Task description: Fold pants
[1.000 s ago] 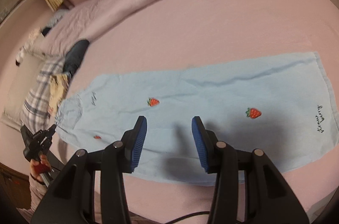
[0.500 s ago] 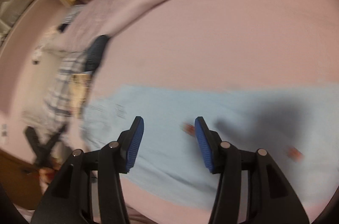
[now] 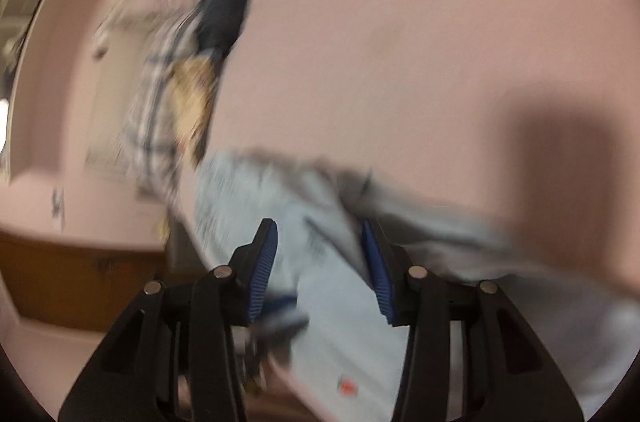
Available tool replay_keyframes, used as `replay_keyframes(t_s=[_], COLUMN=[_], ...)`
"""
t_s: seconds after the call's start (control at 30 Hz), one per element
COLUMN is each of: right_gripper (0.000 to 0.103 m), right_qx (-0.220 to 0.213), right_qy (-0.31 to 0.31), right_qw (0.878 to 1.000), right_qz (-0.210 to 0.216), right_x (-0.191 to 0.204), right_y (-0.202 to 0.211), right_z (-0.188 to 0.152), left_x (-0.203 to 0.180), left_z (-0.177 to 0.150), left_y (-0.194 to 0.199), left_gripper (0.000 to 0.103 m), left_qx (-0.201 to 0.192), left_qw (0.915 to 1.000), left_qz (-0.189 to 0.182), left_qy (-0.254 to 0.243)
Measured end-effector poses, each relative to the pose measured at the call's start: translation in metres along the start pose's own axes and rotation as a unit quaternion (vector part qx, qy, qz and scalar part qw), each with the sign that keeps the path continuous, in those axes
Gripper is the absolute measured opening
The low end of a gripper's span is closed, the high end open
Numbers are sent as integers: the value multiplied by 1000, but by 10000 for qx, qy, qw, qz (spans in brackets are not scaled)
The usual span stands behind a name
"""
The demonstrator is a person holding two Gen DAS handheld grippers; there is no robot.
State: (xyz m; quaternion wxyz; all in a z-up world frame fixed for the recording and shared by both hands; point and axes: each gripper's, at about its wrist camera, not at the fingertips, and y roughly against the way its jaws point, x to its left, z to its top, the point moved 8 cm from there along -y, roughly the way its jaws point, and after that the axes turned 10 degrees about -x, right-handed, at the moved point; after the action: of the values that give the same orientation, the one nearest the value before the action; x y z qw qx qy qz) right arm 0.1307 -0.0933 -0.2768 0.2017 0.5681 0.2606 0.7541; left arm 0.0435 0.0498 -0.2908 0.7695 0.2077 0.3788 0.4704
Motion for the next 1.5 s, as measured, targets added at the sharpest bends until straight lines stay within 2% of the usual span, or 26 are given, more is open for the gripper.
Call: replay_keyframes(t_s=[0.07,0.13,0.23,0.33,0.5,0.53,0.6,0.63,0.67,0.73,0.77,0.8,0.9,0.97,1.03,1.07,1.13,1.17,1.2,1.23,1.27,1.37,1.43,1.5], right_gripper=[45,45,45,49,50,49,33,16,10,9,9,9,8,7,8,12,27,38,42,42,41,38,37,29], right_qx=[144,140,55,-49,190,239,138,2,-159,-122,-18,62,190,275,362,383,-91,-381,-851,-1134,-1223,-585,19,604], right_qy=[61,57,-601,-932,-1768,-1752,-1575,-1434,-1299,-1069,-794,-763,-976,-714,-1130,-1318,-929,-557,-53,369,778,2221,3142,3866], right_qw=[9999,9999,9977,9940,9810,9816,9857,9886,9908,9936,9968,9970,9950,9966,9929,9905,9954,9969,9936,9881,9836,9682,9431,9112], right_qz=[-65,-43,298,566,770,718,587,457,348,340,-7,-126,-99,-312,-55,7,-234,-414,-747,-973,-1071,-988,-1088,-1290], right_x=[-2,-6,-14,-12,-18,-16,-5,-4,-5,3,3,1,-12,-21,-26,-28,-21,-16,-10,-5,3,41,54,57], right_y=[1,-1,-10,-18,-40,-41,-42,-37,-30,-32,-40,-47,-61,-72,-70,-64,-30,-9,22,43,55,53,35,12], right_z=[-17,-20,-6,11,29,29,36,42,51,62,63,67,78,72,74,75,81,84,85,81,72,4,-54,-100], left_x=[2,4,-2,-4,-5,-6,-4,-2,-1,1,2,3,8,4,1,2,2,2,2,0,-3,-14,-25,-29], left_z=[3,3,6,2,-2,-4,-8,-9,-11,-16,-19,-19,-25,-25,-25,-25,-21,-17,-14,-9,-3,11,17,20], left_y=[-3,-2,0,0,0,-7,-9,-8,-7,-3,0,3,7,8,14,21,38,44,48,50,47,28,12,-1], left_gripper=[27,27,27,27,19,15,9,7,6,5,5,5,5,4,4,4,5,5,5,5,5,5,5,5], left_qx=[2,-9,-54,-80,-131,-137,-148,-141,-123,-36,8,31,90,132,217,287,293,202,119,48,-23,-90,-43,6], left_qw=[10000,10000,10000,9999,9999,9998,9997,9996,9995,9991,9990,9988,9989,9986,9986,9985,9986,9990,9993,9995,9996,9996,9995,9994], left_qz=[-1,12,37,53,77,112,191,245,279,419,431,481,436,501,480,396,183,277,332,315,265,141,14,1], left_qy=[8,-12,5,-39,-57,-63,-38,-8,-5,-56,-69,-79,146,115,104,233,394,286,142,40,-8,-223,-328,-356])
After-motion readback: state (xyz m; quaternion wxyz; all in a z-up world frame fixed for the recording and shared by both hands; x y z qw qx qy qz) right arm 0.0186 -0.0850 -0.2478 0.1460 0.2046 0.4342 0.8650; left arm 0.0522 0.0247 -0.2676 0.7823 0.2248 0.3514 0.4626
